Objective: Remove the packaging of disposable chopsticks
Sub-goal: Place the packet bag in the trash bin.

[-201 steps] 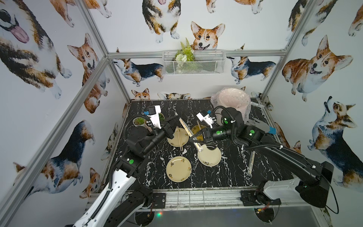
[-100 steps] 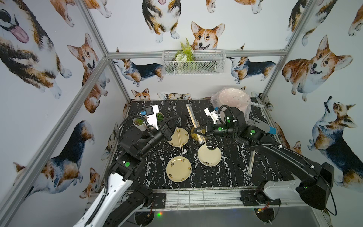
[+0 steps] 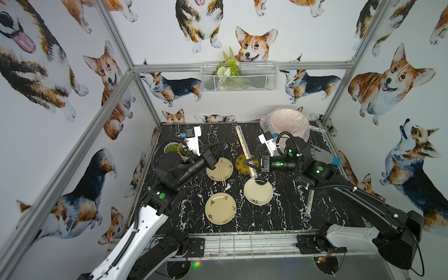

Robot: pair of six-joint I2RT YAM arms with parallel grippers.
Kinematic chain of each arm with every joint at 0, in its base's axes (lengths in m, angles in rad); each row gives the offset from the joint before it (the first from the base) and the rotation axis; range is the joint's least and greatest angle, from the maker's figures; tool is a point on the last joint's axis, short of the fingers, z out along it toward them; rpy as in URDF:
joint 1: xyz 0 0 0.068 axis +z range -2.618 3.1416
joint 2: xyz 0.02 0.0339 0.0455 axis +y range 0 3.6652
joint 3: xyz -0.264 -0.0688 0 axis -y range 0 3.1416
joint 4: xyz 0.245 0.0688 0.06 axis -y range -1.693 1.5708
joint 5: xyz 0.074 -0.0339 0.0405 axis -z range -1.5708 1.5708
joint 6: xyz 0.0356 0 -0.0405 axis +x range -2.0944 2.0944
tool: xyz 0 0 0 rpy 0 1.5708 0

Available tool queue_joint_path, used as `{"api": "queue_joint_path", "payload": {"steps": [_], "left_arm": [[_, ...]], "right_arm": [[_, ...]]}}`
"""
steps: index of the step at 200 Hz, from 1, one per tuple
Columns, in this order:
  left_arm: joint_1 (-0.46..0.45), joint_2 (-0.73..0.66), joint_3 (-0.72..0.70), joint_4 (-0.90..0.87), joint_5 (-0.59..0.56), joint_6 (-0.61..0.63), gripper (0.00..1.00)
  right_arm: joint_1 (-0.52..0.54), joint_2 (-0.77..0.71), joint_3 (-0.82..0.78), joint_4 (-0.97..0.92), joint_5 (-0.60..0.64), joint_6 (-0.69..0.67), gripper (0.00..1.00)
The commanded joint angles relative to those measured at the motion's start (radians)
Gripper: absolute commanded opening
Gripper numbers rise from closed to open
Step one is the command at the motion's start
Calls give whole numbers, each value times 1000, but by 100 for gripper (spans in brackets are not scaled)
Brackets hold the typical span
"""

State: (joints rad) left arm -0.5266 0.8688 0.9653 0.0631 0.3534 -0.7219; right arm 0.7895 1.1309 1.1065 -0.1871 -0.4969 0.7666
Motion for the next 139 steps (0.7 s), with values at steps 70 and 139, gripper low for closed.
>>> {"api": "queue_joint_path", "payload": {"steps": [70, 139], "left_arm": [[-125, 763, 687, -96, 2, 155, 6], [-206, 1501, 1678, -651, -95, 359, 61]], "right_arm": [[-47, -382, 80, -460, 649, -257, 0], [-49, -475, 67, -543, 680, -239, 0]]}}
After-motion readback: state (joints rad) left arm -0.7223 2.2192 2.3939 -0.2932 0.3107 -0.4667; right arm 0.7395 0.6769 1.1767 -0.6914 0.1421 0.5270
